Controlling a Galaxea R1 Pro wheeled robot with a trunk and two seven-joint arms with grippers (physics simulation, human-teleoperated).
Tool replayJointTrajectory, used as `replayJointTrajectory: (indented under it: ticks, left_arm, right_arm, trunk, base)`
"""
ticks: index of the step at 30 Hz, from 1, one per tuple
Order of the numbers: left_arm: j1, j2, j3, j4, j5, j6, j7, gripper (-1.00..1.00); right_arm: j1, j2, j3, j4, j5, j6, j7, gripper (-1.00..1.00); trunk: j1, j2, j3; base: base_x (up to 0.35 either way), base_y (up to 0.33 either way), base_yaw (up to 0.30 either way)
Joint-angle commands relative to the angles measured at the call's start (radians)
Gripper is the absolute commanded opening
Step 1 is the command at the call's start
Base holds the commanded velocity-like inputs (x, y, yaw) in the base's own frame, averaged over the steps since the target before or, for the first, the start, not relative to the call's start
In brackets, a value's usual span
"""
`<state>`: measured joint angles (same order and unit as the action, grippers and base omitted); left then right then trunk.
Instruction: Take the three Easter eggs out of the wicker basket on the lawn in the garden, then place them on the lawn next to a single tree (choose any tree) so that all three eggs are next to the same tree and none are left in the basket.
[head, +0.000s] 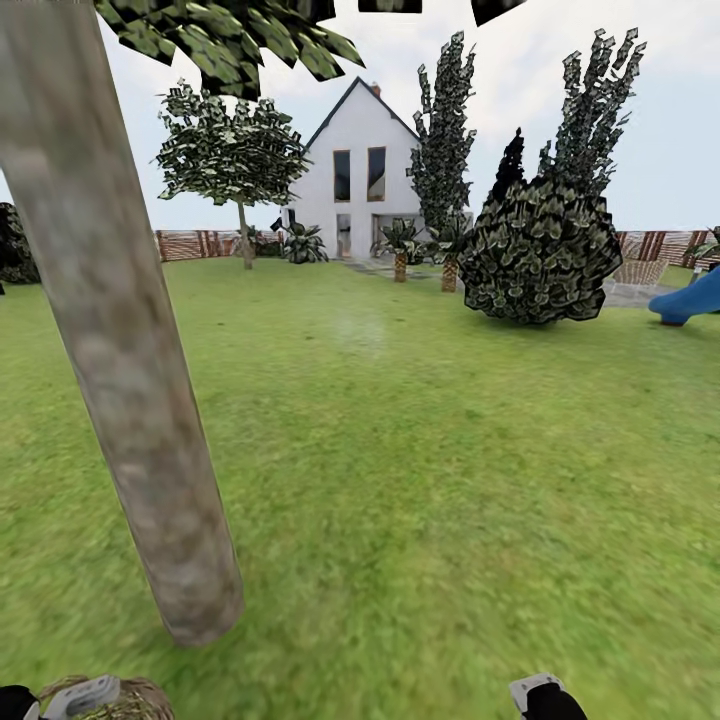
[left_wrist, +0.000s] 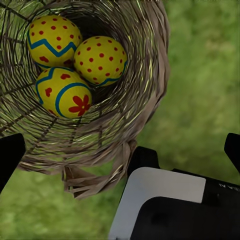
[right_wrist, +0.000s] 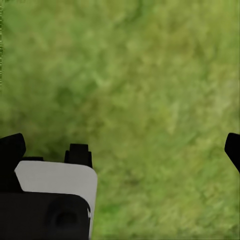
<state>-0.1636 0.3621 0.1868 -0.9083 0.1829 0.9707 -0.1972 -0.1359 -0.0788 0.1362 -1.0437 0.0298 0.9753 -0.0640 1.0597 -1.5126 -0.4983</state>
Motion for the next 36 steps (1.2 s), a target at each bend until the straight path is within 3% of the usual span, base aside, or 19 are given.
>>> replayJointTrajectory:
  ticks: [1, 4, 11, 16, 19, 25, 36]
  left_arm:
    - [-0.001, 0.000, 0.002, -0.001, 0.001, 0.005, -0.003, 1.00]
    - [-0.001, 0.000, 0.002, -0.001, 0.001, 0.005, -0.003, 1.00]
    - [-0.001, 0.003, 0.007, -0.007, 0.000, 0.005, -0.003, 1.00]
    - [-0.001, 0.068, 0.010, 0.000, 0.006, 0.005, -0.007, 1.00]
    - [-0.001, 0.081, 0.010, 0.003, 0.004, 0.005, -0.008, 1.00]
    - [-0.001, 0.088, 0.009, 0.047, 0.003, 0.003, -0.008, 1.00]
    - [-0.001, 0.084, 0.011, 0.049, 0.011, 0.004, -0.009, 1.00]
  right_arm:
    - [-0.001, -0.001, 0.003, -0.001, 0.002, 0.005, -0.002, 1.00]
    - [-0.001, -0.001, 0.003, -0.001, 0.002, 0.005, -0.002, 1.00]
    - [-0.001, -0.001, 0.003, -0.001, 0.002, 0.005, -0.002, 1.00]
    - [-0.001, -0.001, 0.003, -0.001, 0.002, 0.005, -0.002, 1.00]
    - [-0.001, -0.001, 0.003, -0.002, 0.002, 0.005, -0.002, 1.00]
    - [-0.001, -0.002, 0.003, -0.013, 0.002, 0.005, -0.002, 1.00]
    - [-0.001, -0.003, 0.003, -0.016, 0.004, 0.005, -0.002, 1.00]
  trunk:
    - [-0.004, 0.007, 0.002]
    - [-0.015, 0.028, 0.012]
    - [-0.015, 0.028, 0.012]
    - [-0.015, 0.028, 0.012]
    - [-0.015, 0.028, 0.012]
    - [-0.015, 0.028, 0.012]
    - [-0.015, 0.028, 0.012]
  base:
    - [0.000, 0.000, 0.000]
    - [0.000, 0.000, 0.000]
    - [0.000, 0.000, 0.000]
    - [0.000, 0.000, 0.000]
    - [0.000, 0.000, 0.000]
    - [0.000, 0.000, 0.000]
    - [0.012, 0.000, 0.000]
